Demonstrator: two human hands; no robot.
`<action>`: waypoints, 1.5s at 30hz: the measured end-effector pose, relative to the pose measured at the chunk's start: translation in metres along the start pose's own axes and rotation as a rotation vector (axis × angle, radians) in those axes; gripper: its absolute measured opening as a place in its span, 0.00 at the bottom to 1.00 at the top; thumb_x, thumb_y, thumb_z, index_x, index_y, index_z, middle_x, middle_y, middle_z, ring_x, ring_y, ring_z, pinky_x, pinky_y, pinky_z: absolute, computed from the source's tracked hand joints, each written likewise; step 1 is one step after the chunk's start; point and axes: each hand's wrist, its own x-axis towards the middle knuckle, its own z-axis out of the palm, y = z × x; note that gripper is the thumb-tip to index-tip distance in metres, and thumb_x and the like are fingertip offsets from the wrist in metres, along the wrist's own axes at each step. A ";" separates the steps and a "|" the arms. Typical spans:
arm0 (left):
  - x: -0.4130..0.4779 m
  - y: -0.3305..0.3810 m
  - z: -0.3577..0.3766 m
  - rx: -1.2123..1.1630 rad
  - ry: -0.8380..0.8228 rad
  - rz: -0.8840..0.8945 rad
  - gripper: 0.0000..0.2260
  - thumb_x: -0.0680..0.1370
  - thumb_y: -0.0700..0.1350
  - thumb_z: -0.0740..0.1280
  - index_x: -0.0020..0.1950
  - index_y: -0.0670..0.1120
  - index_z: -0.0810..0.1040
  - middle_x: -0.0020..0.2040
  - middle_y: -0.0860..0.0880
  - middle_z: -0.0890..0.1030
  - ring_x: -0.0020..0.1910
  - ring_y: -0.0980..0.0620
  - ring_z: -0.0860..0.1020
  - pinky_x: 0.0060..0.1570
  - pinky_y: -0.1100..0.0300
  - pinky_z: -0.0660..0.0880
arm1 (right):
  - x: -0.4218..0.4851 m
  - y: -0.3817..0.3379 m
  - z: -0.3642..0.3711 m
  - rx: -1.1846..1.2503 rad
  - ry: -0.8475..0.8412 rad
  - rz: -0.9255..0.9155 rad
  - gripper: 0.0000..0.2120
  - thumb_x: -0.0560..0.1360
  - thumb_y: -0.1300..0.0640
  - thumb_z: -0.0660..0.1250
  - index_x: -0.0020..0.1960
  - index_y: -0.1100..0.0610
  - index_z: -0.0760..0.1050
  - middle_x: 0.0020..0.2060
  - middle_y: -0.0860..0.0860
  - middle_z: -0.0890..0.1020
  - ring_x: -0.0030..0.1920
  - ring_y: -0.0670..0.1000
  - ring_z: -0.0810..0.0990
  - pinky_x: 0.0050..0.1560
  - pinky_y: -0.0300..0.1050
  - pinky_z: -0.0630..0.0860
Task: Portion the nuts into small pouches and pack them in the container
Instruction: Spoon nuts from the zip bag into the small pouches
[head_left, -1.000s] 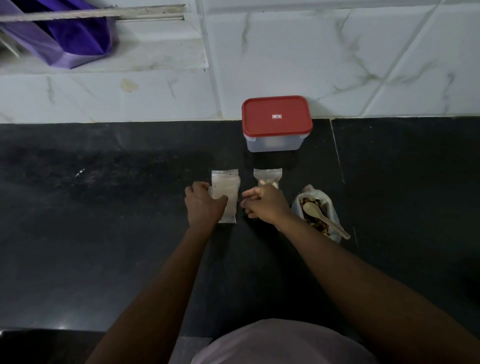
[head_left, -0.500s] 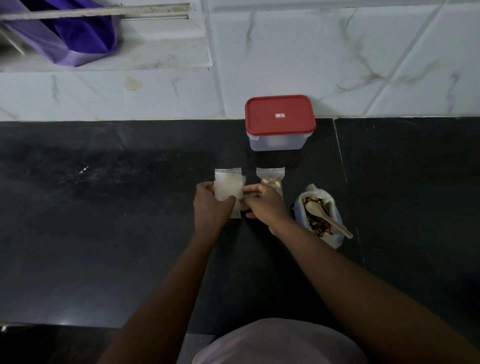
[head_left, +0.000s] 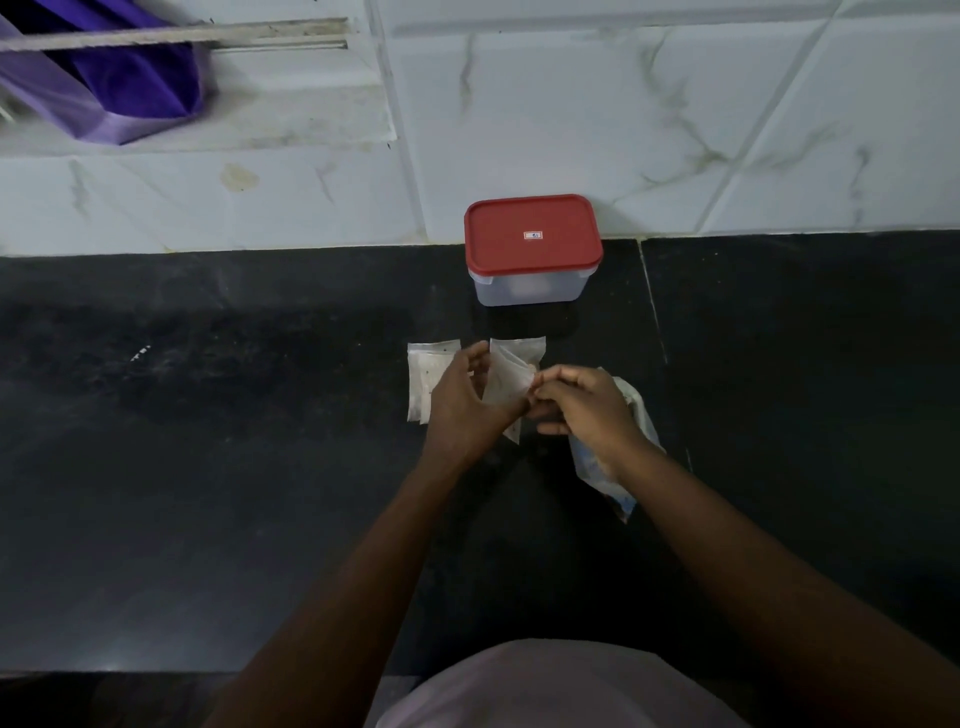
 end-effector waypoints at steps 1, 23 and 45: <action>-0.001 0.001 0.003 -0.006 -0.021 0.020 0.38 0.69 0.50 0.82 0.75 0.49 0.69 0.68 0.54 0.75 0.65 0.59 0.73 0.64 0.62 0.73 | -0.002 -0.001 -0.005 -0.005 0.005 0.002 0.08 0.81 0.60 0.65 0.51 0.56 0.83 0.43 0.51 0.87 0.44 0.47 0.87 0.43 0.42 0.83; -0.015 -0.002 0.028 0.122 -0.126 0.368 0.26 0.70 0.49 0.80 0.65 0.49 0.78 0.61 0.56 0.79 0.62 0.59 0.77 0.60 0.63 0.75 | -0.009 0.002 -0.042 -0.213 0.114 -0.087 0.09 0.73 0.63 0.76 0.53 0.57 0.81 0.43 0.52 0.85 0.38 0.47 0.87 0.35 0.40 0.83; -0.014 -0.007 0.054 0.001 -0.153 0.240 0.28 0.72 0.44 0.78 0.71 0.51 0.75 0.65 0.57 0.78 0.65 0.62 0.76 0.59 0.72 0.73 | -0.015 0.030 -0.116 -0.772 0.258 -0.044 0.14 0.72 0.49 0.78 0.53 0.50 0.77 0.47 0.47 0.79 0.46 0.43 0.79 0.44 0.42 0.77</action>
